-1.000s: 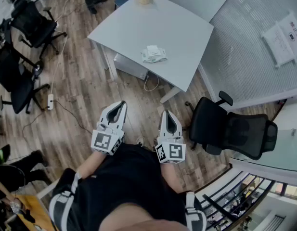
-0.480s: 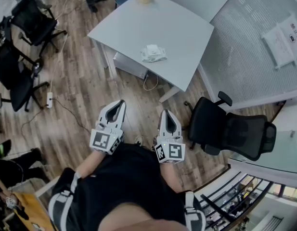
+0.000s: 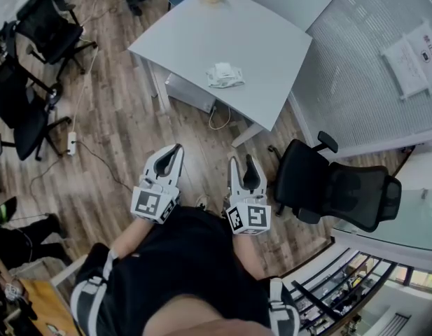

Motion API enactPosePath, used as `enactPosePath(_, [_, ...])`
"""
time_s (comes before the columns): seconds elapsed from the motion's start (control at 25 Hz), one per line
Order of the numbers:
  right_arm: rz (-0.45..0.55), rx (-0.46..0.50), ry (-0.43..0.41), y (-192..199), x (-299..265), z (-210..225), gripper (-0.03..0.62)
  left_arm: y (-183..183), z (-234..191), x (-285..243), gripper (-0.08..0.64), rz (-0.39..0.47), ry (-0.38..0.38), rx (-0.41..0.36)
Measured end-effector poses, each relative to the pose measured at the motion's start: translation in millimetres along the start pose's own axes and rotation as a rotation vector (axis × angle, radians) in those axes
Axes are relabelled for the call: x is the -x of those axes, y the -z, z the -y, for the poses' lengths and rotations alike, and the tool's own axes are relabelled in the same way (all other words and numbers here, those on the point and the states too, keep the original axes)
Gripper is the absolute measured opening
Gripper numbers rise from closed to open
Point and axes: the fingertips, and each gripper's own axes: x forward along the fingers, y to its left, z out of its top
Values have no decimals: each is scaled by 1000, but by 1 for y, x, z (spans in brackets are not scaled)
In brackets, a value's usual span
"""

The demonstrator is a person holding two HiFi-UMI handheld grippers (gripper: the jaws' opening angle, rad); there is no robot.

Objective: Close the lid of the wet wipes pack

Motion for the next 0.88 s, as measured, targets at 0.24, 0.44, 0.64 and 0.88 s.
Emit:
enactPosePath(0.24, [-21, 5, 20, 5, -7, -16, 184, 0, -15, 7, 29, -2, 20, 8])
enactPosePath(0.44, [-25, 2, 45, 12, -16, -36, 184, 2, -40, 16, 29, -20, 34, 13])
enactPosePath(0.64, [-26, -14, 83, 20, -30, -49, 184, 7, -61, 20, 28, -12, 83, 21])
enactPosePath(0.88, [-22, -32, 88, 25, -60, -49, 184, 16, -87, 1, 28, -51, 76, 24])
